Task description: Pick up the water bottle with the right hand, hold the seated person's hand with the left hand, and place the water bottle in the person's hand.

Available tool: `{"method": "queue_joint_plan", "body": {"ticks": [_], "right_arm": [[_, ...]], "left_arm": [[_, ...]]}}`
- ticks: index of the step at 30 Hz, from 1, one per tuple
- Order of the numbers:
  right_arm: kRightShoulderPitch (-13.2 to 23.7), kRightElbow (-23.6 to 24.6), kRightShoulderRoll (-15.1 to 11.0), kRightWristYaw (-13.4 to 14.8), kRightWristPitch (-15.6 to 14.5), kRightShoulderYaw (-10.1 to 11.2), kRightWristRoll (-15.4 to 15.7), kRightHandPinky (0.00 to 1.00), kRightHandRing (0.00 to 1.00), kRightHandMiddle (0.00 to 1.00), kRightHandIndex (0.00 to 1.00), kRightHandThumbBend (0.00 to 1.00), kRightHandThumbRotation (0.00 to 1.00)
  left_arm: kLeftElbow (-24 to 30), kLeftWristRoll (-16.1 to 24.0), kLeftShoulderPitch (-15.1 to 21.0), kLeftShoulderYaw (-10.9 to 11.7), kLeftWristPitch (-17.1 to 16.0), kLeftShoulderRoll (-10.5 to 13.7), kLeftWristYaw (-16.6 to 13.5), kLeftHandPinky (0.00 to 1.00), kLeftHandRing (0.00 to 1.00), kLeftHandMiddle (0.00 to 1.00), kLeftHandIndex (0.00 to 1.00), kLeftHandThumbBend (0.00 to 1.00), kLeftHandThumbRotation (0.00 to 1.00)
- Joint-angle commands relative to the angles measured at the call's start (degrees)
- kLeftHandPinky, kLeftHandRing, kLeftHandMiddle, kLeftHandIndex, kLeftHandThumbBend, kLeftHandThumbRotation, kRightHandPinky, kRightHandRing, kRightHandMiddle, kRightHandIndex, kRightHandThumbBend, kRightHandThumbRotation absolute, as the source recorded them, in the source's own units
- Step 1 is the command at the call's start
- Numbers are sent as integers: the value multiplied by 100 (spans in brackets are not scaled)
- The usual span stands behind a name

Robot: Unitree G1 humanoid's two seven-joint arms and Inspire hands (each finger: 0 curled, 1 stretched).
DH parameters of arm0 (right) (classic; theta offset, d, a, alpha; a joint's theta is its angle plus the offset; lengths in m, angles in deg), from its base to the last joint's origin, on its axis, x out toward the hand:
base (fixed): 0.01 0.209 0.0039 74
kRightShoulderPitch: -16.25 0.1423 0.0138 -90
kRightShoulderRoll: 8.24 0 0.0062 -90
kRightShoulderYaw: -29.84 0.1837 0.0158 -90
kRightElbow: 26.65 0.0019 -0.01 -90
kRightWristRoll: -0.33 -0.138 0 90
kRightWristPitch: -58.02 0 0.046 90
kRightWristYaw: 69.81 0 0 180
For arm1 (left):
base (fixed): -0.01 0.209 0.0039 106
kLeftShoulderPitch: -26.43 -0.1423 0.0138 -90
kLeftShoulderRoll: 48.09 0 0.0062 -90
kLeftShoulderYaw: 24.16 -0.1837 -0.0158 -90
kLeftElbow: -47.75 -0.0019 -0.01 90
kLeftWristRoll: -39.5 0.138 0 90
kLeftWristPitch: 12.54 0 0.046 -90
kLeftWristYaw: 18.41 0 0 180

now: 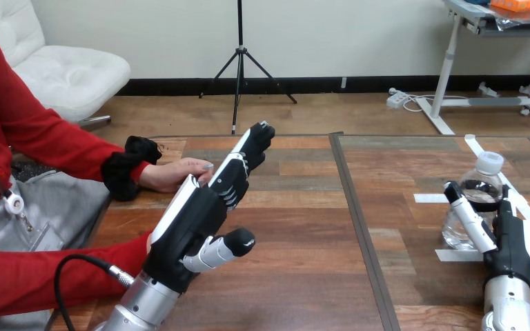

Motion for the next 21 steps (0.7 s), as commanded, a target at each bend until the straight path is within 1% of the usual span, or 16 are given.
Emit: {"method": "queue_joint_plan", "body": {"ticks": [1,3,9,15,21], "right_arm": [[552,-54,-141,-80,-37,25,-52,94,98,100,100,100,65],[566,-59,-137,-129,-45,54,-86,95,99,100,100,100,63],[638,-95,-158,-130,-122,37,-64,96,100,100,100,100,62],[699,-120,-183,-124,-182,17,-32,97,100,100,100,100,62],[750,-133,-184,-258,-181,94,-119,98,100,100,100,100,61]], "left_arm": [[180,-175,243,104,-55,46,41,99,100,100,100,100,83],[197,-188,235,109,-41,48,57,99,100,100,100,100,83],[219,-230,219,138,-67,46,120,98,100,100,100,100,83],[286,-301,186,144,-22,47,188,97,100,100,100,100,83],[354,-403,150,150,-3,39,259,97,100,100,100,100,82]]}}
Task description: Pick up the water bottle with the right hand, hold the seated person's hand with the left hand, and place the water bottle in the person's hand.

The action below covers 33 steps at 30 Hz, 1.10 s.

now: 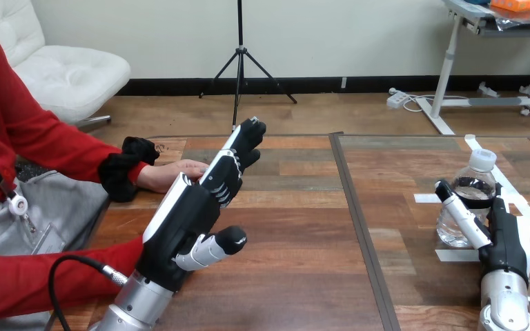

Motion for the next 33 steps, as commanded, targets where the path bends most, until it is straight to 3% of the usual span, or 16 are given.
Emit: {"method": "queue_joint_plan", "body": {"ticks": [1,15,33], "right_arm": [[572,-11,-175,-102,-2,57,-73,98,100,100,100,100,61],[658,-28,-192,-213,-48,106,-119,100,100,100,100,100,61],[712,-44,-188,-110,-58,46,-38,99,100,100,100,100,57]], "left_arm": [[320,-195,149,52,-1,24,81,97,100,100,100,100,82],[433,-367,94,90,-52,47,256,97,100,100,100,100,82],[530,-583,27,132,-139,85,463,96,100,100,100,100,81]]}}
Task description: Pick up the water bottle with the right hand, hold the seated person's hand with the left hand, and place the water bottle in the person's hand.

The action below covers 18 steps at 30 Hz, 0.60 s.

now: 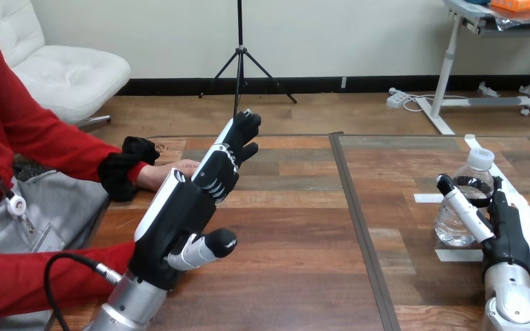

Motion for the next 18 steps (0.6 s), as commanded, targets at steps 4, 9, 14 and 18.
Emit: {"method": "queue_joint_plan", "body": {"ticks": [4,9,14,18], "right_arm": [[574,0,-49,58,50,63,-69,99,100,100,100,100,50],[584,-11,-7,327,13,74,-60,90,95,96,97,100,40],[615,-15,86,475,9,238,-254,73,84,87,88,100,25],[626,-29,82,958,-37,69,-38,57,68,70,73,99,12]], "left_arm": [[326,-165,75,112,-60,69,62,96,100,100,100,100,81],[398,-224,42,115,-5,71,92,96,100,100,100,100,80],[439,-325,29,112,-9,74,161,96,100,100,100,100,79],[510,-439,16,109,60,45,231,95,100,100,100,100,78]]}}
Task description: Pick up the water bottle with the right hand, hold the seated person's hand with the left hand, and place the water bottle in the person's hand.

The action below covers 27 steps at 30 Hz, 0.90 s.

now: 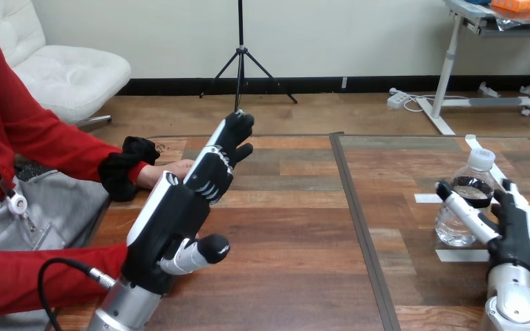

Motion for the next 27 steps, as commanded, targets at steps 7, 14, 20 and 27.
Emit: {"method": "queue_joint_plan", "body": {"ticks": [7,14,20,27], "right_arm": [[613,-12,101,535,56,56,-11,49,55,57,57,95,3],[648,-22,115,655,-44,73,-35,40,44,48,47,94,0],[667,-22,115,722,-113,86,-37,36,39,42,41,93,0],[683,-26,108,746,-203,138,-78,37,40,40,35,89,0]], "left_arm": [[402,-279,141,100,60,11,174,95,100,100,100,100,78],[496,-498,143,104,121,-55,399,95,100,100,100,100,76],[570,-577,138,106,184,-101,503,95,100,100,100,100,76],[704,-730,132,86,285,-229,660,95,100,100,100,100,75]]}}
